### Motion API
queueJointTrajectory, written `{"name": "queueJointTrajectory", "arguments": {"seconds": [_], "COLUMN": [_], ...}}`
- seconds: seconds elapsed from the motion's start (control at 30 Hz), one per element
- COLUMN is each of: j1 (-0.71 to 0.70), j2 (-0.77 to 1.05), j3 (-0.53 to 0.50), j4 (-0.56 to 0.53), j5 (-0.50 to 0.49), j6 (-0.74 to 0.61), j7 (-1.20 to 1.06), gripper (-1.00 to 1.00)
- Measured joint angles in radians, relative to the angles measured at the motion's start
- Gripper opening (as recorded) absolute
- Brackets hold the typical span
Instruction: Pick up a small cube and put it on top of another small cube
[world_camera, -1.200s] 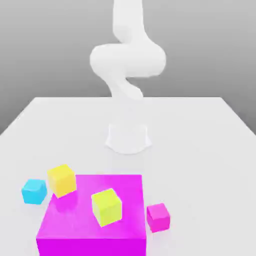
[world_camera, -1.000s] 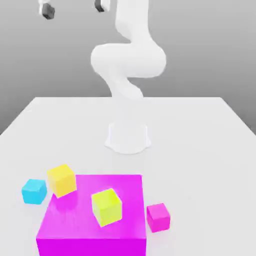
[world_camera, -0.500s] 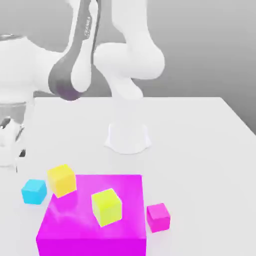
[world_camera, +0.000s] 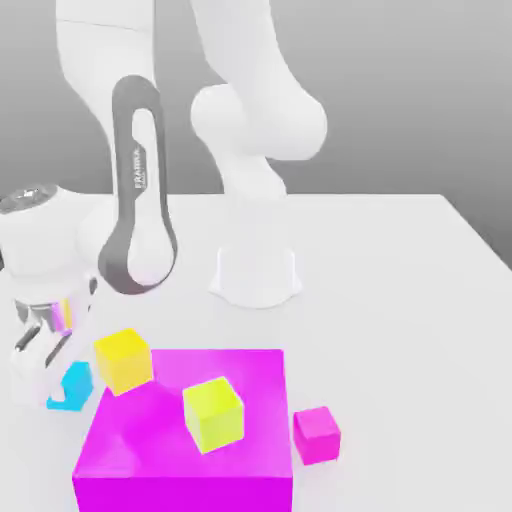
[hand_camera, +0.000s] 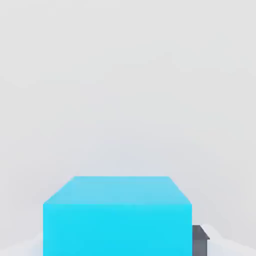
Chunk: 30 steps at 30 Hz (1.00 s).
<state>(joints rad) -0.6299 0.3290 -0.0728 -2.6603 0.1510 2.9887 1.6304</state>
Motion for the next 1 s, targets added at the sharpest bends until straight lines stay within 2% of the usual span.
{"name": "queueJointTrajectory", "arguments": {"seconds": [0.23, 0.53, 0.7, 0.77, 0.87, 0.9, 1.0], "j1": [0.030, 0.153, 0.340, 0.379, 0.386, 0.391, 0.390], "j2": [-0.198, -0.257, -0.387, -0.429, -0.370, -0.341, -0.341], "j3": [-0.058, 0.067, 0.179, 0.209, 0.215, 0.210, 0.210], "j4": [-0.026, 0.173, 0.215, 0.201, 0.170, 0.159, 0.159], "j5": [-0.098, -0.096, -0.101, -0.116, -0.138, -0.145, -0.145], "j6": [-0.177, -0.481, -0.625, -0.635, -0.539, -0.498, -0.498], "j7": [0.045, -0.303, -0.321, -0.270, -0.237, -0.231, -0.231], "gripper": [-1.00, -1.00, -1.00, -1.00, -1.00, 1.00, 1.00]}}
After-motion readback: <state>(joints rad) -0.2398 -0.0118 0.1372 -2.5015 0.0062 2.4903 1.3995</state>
